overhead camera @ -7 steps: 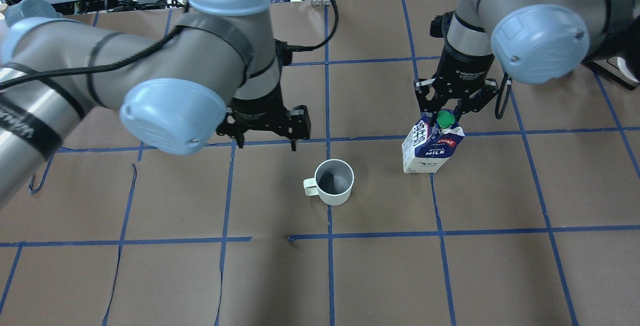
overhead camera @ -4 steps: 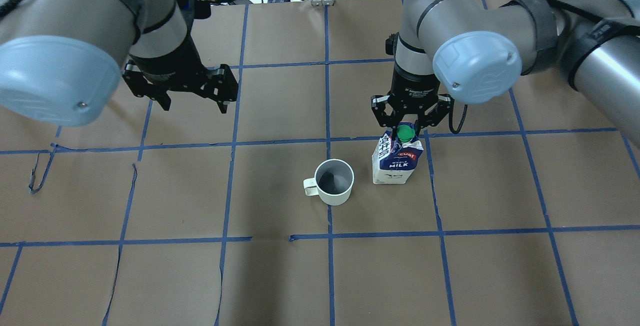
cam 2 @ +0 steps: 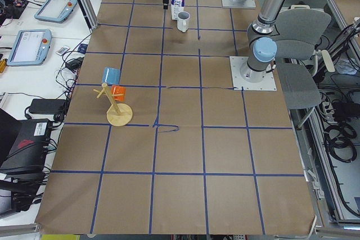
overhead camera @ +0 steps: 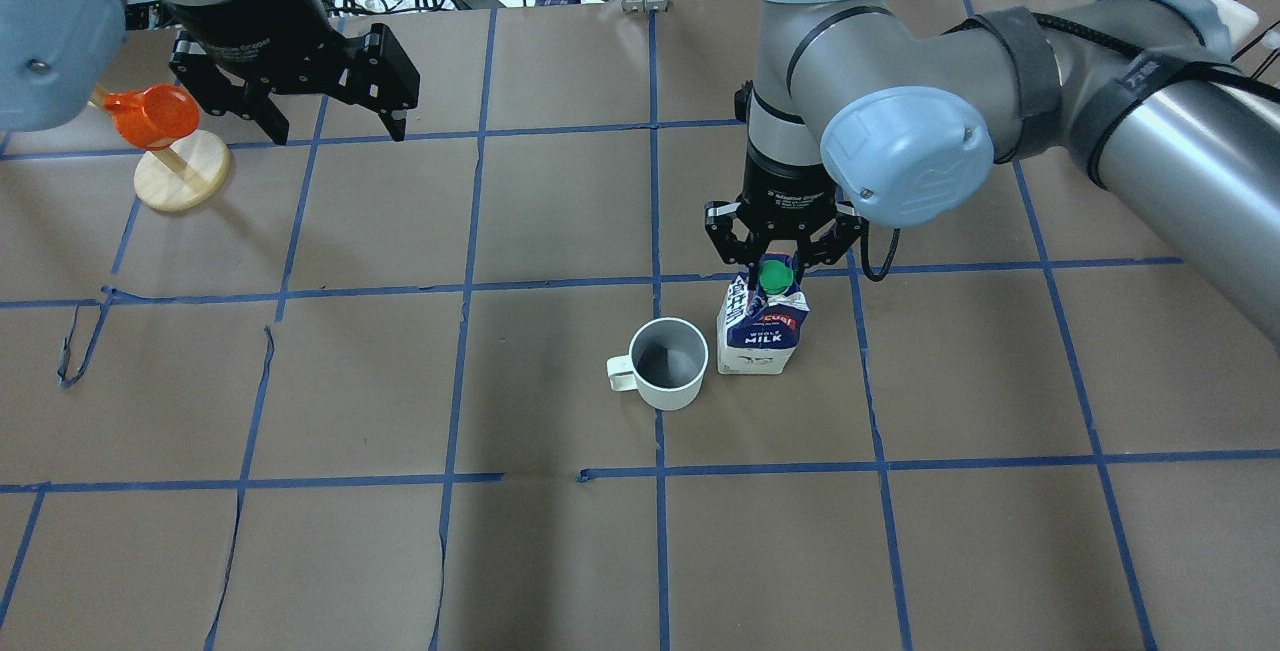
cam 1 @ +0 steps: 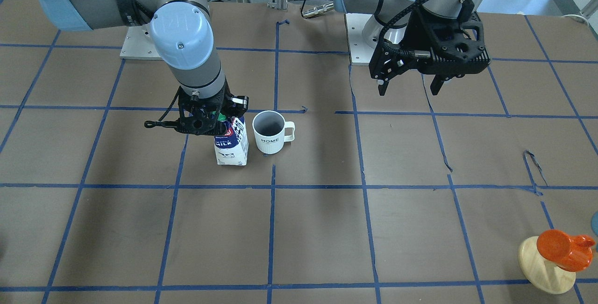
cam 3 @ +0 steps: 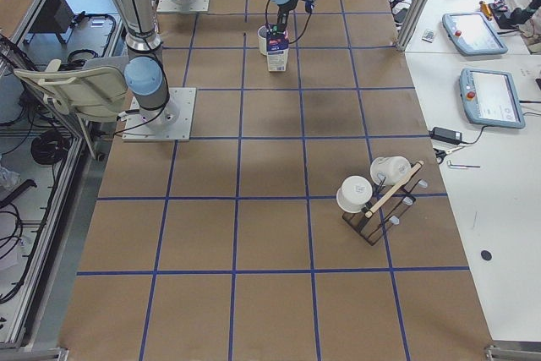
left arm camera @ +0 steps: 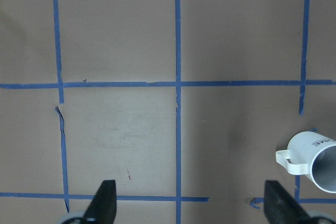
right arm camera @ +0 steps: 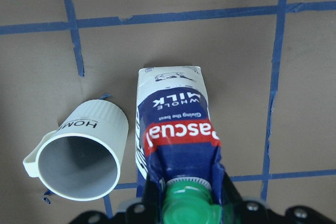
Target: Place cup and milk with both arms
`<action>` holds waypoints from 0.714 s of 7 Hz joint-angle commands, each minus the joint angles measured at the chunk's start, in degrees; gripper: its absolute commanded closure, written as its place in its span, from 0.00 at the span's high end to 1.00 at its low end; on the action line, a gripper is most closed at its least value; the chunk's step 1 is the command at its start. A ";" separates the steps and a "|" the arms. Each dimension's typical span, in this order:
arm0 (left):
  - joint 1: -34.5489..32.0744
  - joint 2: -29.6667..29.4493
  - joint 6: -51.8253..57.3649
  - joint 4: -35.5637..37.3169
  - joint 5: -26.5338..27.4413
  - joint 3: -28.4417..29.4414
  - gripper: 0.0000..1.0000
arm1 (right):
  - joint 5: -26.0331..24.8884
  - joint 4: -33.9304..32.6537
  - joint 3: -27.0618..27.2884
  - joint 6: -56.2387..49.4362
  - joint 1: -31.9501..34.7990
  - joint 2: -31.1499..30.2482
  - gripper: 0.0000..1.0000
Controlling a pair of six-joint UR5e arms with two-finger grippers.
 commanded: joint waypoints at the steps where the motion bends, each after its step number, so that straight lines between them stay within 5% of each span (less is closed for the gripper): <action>1: 0.08 -0.10 -0.68 1.47 -1.80 -0.65 1.00 | 0.52 -0.11 -0.07 0.98 1.00 0.05 0.05; 2: 0.08 0.33 -0.60 3.30 -2.69 -1.96 1.00 | 0.61 -0.11 0.10 1.07 1.18 0.22 0.06; 4: 0.08 0.43 -0.51 4.90 -3.05 -2.32 1.00 | 0.52 0.07 0.19 1.86 1.27 0.31 0.31; 5: 0.16 0.43 0.01 4.90 -3.05 -2.32 1.00 | 0.52 0.59 0.37 1.95 1.27 0.40 0.32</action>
